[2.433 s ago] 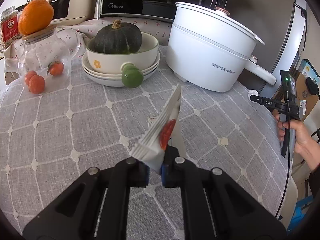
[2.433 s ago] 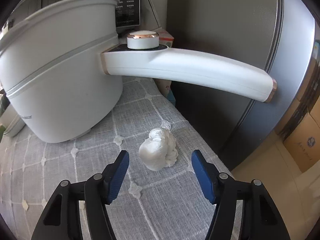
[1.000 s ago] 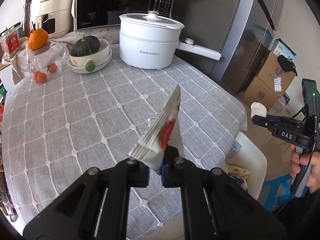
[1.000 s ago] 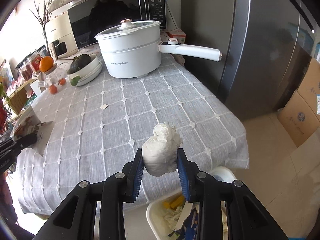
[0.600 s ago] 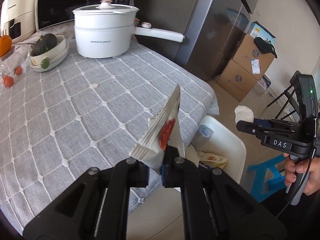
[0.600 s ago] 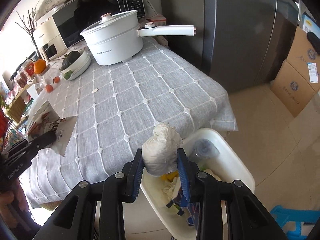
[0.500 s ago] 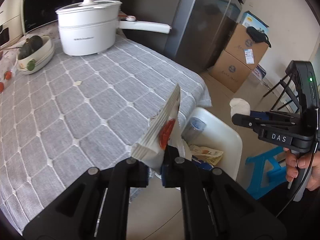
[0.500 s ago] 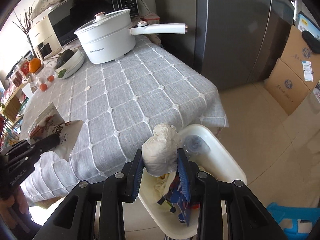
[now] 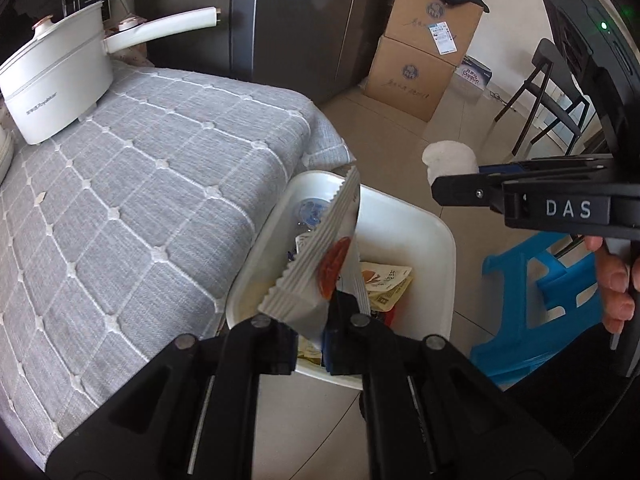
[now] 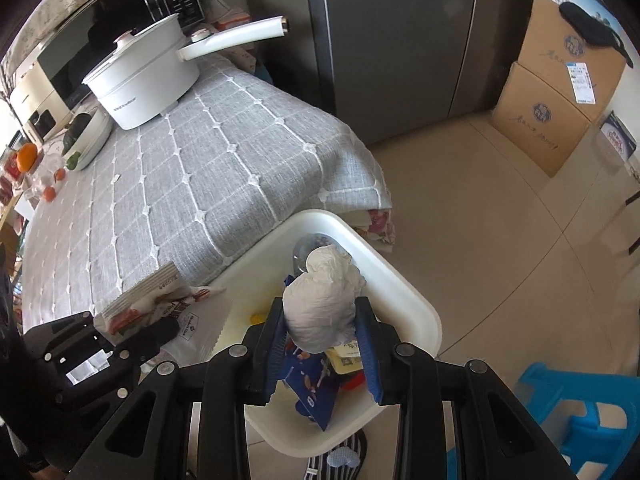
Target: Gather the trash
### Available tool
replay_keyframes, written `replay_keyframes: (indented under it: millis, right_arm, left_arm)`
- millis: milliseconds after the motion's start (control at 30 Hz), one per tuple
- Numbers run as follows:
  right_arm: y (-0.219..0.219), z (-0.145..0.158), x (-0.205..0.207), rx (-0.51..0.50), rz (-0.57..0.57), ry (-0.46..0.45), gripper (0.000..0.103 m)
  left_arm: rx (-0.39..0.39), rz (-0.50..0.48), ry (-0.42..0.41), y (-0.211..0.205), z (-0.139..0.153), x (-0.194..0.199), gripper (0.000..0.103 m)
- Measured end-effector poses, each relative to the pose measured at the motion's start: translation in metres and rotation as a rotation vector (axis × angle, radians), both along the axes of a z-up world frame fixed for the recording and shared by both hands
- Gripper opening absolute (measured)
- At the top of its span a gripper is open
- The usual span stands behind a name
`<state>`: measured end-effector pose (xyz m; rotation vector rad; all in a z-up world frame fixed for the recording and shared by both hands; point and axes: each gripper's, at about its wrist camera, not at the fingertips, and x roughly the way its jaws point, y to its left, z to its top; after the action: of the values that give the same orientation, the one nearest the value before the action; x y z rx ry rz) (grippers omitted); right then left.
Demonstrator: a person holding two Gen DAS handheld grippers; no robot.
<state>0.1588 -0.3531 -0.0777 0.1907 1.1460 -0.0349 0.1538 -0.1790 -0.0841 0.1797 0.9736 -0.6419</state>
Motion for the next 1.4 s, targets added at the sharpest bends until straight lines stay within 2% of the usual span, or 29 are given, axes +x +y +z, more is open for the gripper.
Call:
replay_keyframes:
  millis: [100,200,267,333,533,633,833,900,967,1000,1233,1400]
  right_arm:
    - [-0.010,-0.003,-0.003,0.007,-0.008,0.012,0.035]
    - [-0.017,-0.003,-0.006,0.007,-0.017,0.013,0.035]
    - [-0.023,-0.005,-0.007,0.014,-0.027,0.016,0.035]
    - [-0.027,-0.006,-0.007,0.021,-0.034,0.020,0.035]
    - [-0.023,-0.010,-0.005,0.017,-0.021,0.033,0.035]
    - [-0.014,-0.013,0.000,0.005,0.000,0.042,0.035]
    - [-0.001,-0.015,0.006,-0.014,0.020,0.051,0.038]
    - [0.002,-0.016,0.008,-0.016,0.021,0.052,0.045]
    - [0.004,-0.016,0.008,-0.019,0.020,0.054,0.066]
    - [0.005,-0.016,0.008,-0.026,0.018,0.051,0.069]
    - [0.006,-0.011,0.007,-0.049,0.006,0.042,0.073]
    - [0.007,0.008,-0.004,-0.061,-0.001,-0.020,0.076]
  left_arm:
    - [0.014,0.011,-0.010,-0.006,-0.004,0.001,0.017]
    - [0.048,0.030,-0.038,-0.008,-0.004,0.003,0.040]
    - [0.067,0.048,-0.065,-0.006,-0.002,0.001,0.069]
    - [0.082,0.068,-0.093,-0.003,0.000,0.000,0.078]
    - [0.116,0.144,-0.112,0.014,0.004,0.002,0.084]
    - [0.126,0.185,-0.108,0.024,0.004,0.004,0.091]
    - [0.145,0.219,-0.135,0.035,0.009,0.002,0.099]
    - [0.156,0.235,-0.142,0.037,0.009,0.002,0.099]
    - [0.157,0.242,-0.137,0.040,0.010,0.002,0.100]
    - [0.155,0.246,-0.135,0.042,0.010,0.002,0.100]
    - [0.164,0.287,-0.119,0.054,0.012,0.000,0.100]
    - [0.155,0.330,-0.139,0.071,0.025,-0.009,0.100]
